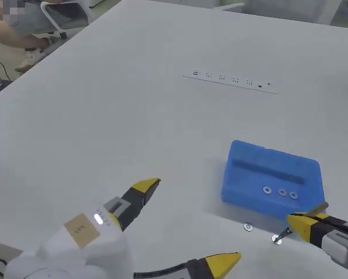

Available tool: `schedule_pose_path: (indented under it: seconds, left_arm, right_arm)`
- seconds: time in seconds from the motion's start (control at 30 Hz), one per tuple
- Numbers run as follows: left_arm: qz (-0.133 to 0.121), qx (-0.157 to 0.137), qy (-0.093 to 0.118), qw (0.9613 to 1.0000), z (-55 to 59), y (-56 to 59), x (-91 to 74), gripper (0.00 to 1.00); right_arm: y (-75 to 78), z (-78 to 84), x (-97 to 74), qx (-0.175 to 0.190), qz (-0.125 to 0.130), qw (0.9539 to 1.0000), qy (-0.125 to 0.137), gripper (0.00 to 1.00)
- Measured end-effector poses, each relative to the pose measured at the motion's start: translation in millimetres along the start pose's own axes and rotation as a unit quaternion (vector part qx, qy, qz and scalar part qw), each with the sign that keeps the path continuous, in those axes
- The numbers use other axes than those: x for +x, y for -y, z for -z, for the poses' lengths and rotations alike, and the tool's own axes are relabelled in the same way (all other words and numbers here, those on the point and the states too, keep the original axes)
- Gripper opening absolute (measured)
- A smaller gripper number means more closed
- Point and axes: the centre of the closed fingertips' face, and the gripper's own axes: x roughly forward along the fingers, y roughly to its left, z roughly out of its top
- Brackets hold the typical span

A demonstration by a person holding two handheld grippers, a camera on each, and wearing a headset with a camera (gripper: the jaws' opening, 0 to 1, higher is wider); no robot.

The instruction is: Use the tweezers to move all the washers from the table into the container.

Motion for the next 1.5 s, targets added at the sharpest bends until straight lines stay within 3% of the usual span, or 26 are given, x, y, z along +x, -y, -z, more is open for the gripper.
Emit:
schedule_pose_path:
  seconds: [0.1,0.2,0.27,0.3,0.47,0.63,0.77,0.8,0.83,0.97,1.17,1.3,1.4,1.5]
  left_arm:
    - [-0.001,0.002,-0.002,1.0000,1.1,-0.7,-0.2,0.88]
    - [-0.001,0.002,-0.004,1.0000,2.2,-1.2,-0.5,0.88]
    - [0.000,0.002,-0.006,1.0000,3.0,-1.2,-0.6,0.87]
    - [0.000,0.003,-0.006,1.0000,3.3,-1.1,-0.6,0.87]
    - [0.001,0.002,-0.010,0.9999,5.2,-1.1,-1.0,0.86]
    - [0.004,0.002,-0.012,0.9999,5.4,0.6,-0.8,0.86]
    - [0.003,0.004,-0.013,0.9999,5.5,0.0,-0.8,0.86]
    - [0.002,0.004,-0.014,0.9999,5.7,-0.4,-0.9,0.86]
    - [0.002,0.003,-0.015,0.9999,6.1,-0.7,-0.9,0.86]
    - [0.001,0.004,-0.016,0.9999,6.3,-1.7,-1.1,0.85]
    - [0.002,0.006,-0.019,0.9998,7.6,-1.8,-1.0,0.85]
    - [0.008,0.001,-0.005,1.0000,2.1,0.5,-1.1,0.87]
    - [0.006,0.002,-0.005,1.0000,2.2,-0.2,-1.0,0.87]
    - [0.006,0.003,-0.007,1.0000,2.7,0.5,-0.3,0.87]
  right_arm:
    - [-1.7,-1.1,-0.1,-0.016,0.000,0.9999,-0.003,0.03]
    - [-2.2,-3.1,1.0,-0.010,-0.006,0.9999,0.003,0.03]
    - [-1.4,2.2,2.2,-0.028,-0.001,0.9995,-0.015,0.03]
    - [-2.5,-1.3,1.9,-0.032,-0.001,0.9995,-0.004,0.03]
    - [-8.7,0.7,2.0,-0.036,-0.013,0.9992,-0.012,0.03]
    - [-15.7,3.0,1.3,-0.065,-0.019,0.9973,-0.029,0.03]
    - [-23.5,4.6,4.6,-0.118,-0.031,0.9915,-0.045,0.04]
    - [-25.5,5.4,5.3,-0.136,-0.034,0.9888,-0.050,0.04]
    - [-28.3,6.6,5.6,-0.169,-0.036,0.9834,-0.056,0.03]
    - [-30.1,8.9,6.8,-0.205,-0.035,0.9759,-0.064,0.03]
    - [-26.3,6.7,8.8,-0.217,-0.021,0.9743,-0.058,0.02]
    - [-24.5,4.4,6.9,-0.214,-0.007,0.9755,-0.051,0.02]
    - [-28.8,-8.2,2.4,-0.187,-0.010,0.9819,-0.024,0.02]
    - [-30.3,-17.8,-1.8,-0.179,-0.010,0.9837,-0.012,0.02]
